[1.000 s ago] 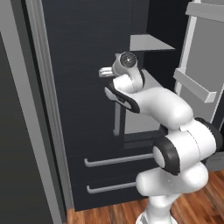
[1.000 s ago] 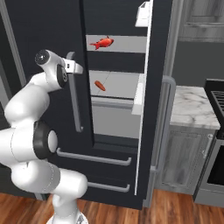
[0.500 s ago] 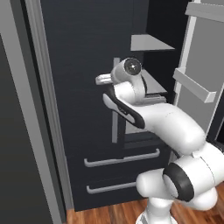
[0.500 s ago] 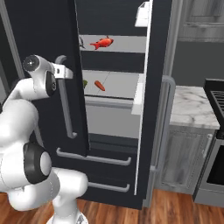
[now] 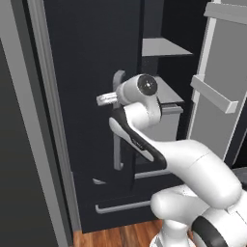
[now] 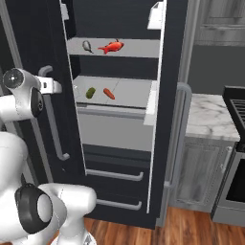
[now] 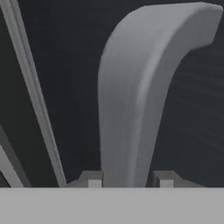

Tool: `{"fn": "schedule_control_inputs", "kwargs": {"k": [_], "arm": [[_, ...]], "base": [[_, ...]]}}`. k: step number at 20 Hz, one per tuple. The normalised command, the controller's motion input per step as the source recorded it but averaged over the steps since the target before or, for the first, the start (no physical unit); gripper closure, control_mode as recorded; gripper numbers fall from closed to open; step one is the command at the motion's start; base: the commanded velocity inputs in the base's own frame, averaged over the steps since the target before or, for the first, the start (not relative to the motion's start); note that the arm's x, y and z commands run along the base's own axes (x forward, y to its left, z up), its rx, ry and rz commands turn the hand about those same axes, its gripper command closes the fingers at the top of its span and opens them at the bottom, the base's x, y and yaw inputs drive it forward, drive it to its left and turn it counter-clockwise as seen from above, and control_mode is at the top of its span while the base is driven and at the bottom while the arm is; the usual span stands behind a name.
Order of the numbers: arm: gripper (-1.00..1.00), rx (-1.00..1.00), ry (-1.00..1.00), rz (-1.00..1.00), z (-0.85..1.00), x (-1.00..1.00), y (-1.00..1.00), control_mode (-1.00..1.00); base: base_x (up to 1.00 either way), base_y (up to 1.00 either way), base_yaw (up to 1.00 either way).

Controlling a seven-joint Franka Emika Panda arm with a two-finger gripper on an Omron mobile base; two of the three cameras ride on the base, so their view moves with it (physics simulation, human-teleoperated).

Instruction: Gather the cucumber and carrot from the fridge and place them on a tray on the dining counter. Then gather the fishs from the fridge and place them on the other tray.

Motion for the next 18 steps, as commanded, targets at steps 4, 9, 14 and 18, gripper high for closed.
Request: {"fn": "schedule_control_inputs", "kwargs": {"k": [4, 9, 14, 18], "arm": [[1.00, 0.00, 0.00, 0.16, 0.00, -0.68, 0.66, -1.00], [-1.00, 0.00, 0.00, 0.17, 0.00, -0.71, 0.59, -1.00], [-1.00, 0.07, 0.00, 0.01, 0.20, -1.00, -0.13, -1.00], [-1.00, 0.14, 0.00, 0.00, 0.48, -0.95, -0.59, -1.00]], "base": [[0.00, 0.00, 0.00], [0.00, 0.00, 0.00], [0.00, 0.00, 0.00], [0.00, 0.00, 0.00]]}}
